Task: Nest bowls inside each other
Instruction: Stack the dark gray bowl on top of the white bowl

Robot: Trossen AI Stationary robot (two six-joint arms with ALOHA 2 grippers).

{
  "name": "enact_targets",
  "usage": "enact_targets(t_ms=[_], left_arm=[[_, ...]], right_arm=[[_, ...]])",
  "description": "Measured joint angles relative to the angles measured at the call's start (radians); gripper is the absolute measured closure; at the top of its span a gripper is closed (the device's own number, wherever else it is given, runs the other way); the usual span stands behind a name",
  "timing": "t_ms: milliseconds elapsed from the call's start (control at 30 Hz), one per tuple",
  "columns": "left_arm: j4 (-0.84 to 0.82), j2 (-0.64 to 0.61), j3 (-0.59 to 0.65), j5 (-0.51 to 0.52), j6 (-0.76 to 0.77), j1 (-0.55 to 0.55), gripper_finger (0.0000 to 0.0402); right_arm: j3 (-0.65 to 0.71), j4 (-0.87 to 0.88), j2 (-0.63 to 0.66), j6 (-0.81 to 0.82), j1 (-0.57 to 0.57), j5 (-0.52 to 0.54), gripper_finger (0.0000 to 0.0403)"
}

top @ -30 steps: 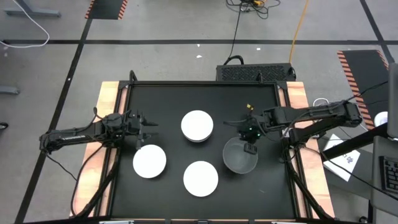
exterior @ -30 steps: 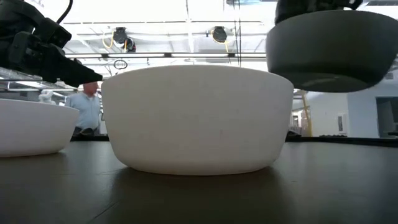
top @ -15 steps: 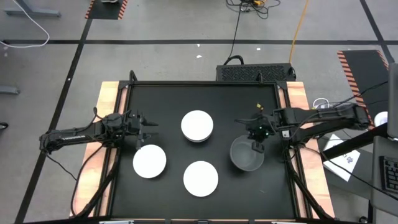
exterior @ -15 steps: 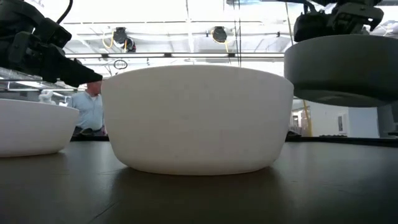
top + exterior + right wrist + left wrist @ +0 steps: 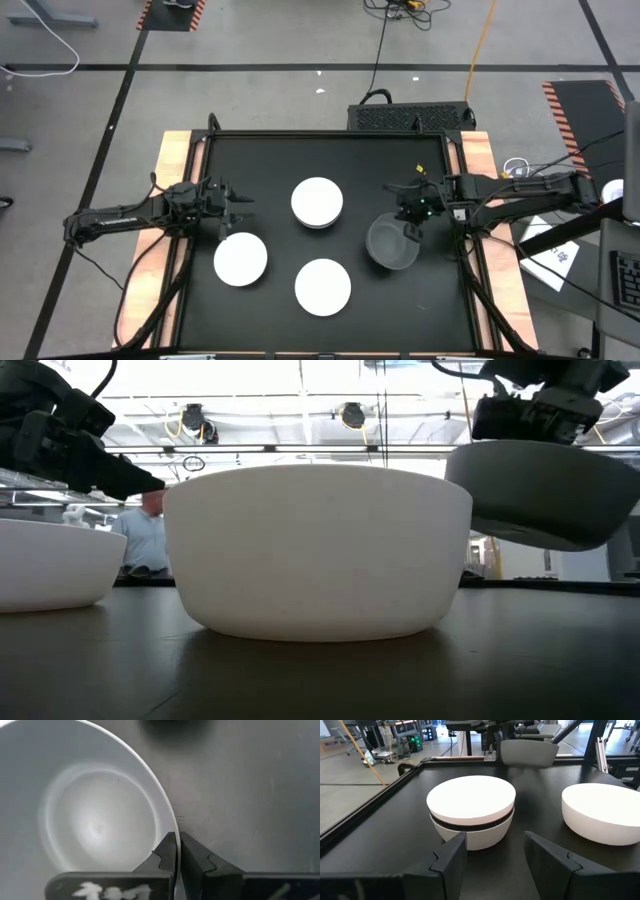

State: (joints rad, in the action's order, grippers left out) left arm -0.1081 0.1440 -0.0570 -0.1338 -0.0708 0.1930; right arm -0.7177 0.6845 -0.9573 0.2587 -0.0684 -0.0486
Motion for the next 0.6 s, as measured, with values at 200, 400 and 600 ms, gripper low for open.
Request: enact_targets(t_ms=[200, 400, 600], left_arm=[[0.0, 0.003, 0.0, 0.0, 0.0, 0.0, 0.0204], [0.0, 0.033, 0.0, 0.0, -0.001, 0.0, 0.0204], [0.0, 0.054, 0.0, 0.0, -0.004, 0.0, 0.0204]], right_arm=[[0.001, -0.14, -0.001, -0.061, -0.039, -0.002, 0.0399], [0.001, -0.213, -0.001, -0.126, -0.083, -0.008, 0.0399], [0.001, -0.229, -0.001, -0.187, -0.173, -0.008, 0.0399]])
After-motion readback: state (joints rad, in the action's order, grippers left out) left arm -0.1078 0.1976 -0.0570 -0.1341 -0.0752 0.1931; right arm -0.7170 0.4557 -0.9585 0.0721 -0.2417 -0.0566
